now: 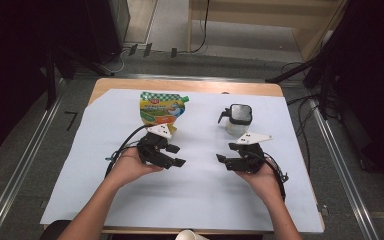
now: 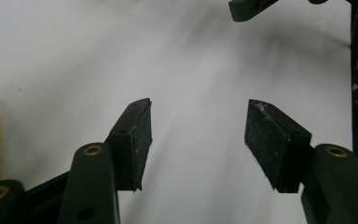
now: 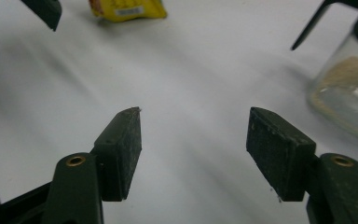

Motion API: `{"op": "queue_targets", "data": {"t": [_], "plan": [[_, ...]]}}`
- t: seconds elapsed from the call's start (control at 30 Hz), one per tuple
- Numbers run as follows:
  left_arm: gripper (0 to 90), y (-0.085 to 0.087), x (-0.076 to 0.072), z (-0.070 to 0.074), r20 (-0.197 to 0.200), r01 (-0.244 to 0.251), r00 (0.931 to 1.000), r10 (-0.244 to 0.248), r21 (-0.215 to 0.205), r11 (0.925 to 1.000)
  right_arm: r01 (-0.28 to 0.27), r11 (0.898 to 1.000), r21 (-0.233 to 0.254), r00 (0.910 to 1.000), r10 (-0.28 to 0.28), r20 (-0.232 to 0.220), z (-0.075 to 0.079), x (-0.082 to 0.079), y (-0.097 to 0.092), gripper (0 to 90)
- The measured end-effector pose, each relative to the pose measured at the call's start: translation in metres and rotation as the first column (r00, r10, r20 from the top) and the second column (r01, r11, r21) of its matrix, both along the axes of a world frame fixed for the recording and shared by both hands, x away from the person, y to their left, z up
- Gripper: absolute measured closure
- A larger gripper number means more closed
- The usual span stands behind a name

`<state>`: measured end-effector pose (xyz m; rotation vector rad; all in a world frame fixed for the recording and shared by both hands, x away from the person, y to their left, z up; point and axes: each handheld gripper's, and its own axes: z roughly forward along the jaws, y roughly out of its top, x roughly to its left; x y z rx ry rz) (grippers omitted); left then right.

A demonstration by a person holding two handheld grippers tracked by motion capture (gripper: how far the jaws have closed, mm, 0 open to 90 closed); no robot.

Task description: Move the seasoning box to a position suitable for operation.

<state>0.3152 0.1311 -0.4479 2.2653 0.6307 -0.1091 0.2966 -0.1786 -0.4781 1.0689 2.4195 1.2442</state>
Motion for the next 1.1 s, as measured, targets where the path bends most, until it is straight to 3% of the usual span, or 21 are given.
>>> {"op": "queue_targets", "data": {"t": [0.1, 0.17, 0.2, 0.3, 0.33, 0.5, 0.67, 0.83, 1.1], "plan": [[44.0, 0.001, 0.0, 0.001, 0.008, 0.001, 1.0, -0.001, -0.013, 0.9999, -0.029, 0.999, -0.018, 0.9995, 0.029, -0.012, -0.003, -0.002, 0.002, 37.0], [43.5, 0.003, 0.0, -0.001, 0.056, 0.009, 0.9984, -0.008, -0.025, 0.9996, -0.03, 0.999, -0.024, 0.9991, 0.03, -0.03, -0.008, -0.007, 0.003, 37.8], [43.5, 0.003, 0.0, -0.001, 0.056, 0.009, 0.9984, -0.008, -0.025, 0.9996, -0.029, 0.999, -0.025, 0.9991, 0.028, -0.031, -0.009, -0.007, 0.003, 37.8], [43.4, 0.002, 0.003, -0.005, 0.051, 0.001, 0.9987, 0.0, -0.013, 0.9999, -0.027, 0.999, -0.032, 0.9994, 0.027, -0.023, -0.009, -0.008, 0.005, 39.0], [43.5, 0.001, 0.003, -0.006, 0.042, 0.006, 0.9991, -0.005, -0.018, 0.9998, -0.038, 0.999, -0.016, 0.9991, 0.037, -0.022, -0.009, -0.007, 0.004, 45.9], [43.2, -0.001, 0.004, -0.008, 0.022, 0.024, 0.9995, -0.023, -0.032, 0.9992, -0.038, 0.999, -0.012, 0.9991, 0.037, -0.018, -0.009, -0.007, 0.005, 47.1], [44.0, 0.002, 0.006, -0.005, -0.022, 0.01, 0.9997, -0.012, -0.087, 0.9962, -0.024, 1.0, 0.007, 0.9995, 0.024, -0.022, -0.008, -0.008, 0.005, 46.5], [43.1, 0.002, 0.005, -0.004, -0.011, 0.012, 0.9999, -0.013, -0.079, 0.9968, -0.009, 0.999, 0.036, 0.9999, 0.01, -0.011, -0.003, -0.01, 0.008, 47.1], [42.4, 0.003, 0.003, -0.002, 0.0, 0.015, 0.9999, -0.015, -0.074, 0.9971, 0.003, 0.999, 0.039, 1.0, -0.003, 0.001, -0.002, -0.01, 0.007, 45.9]]}}
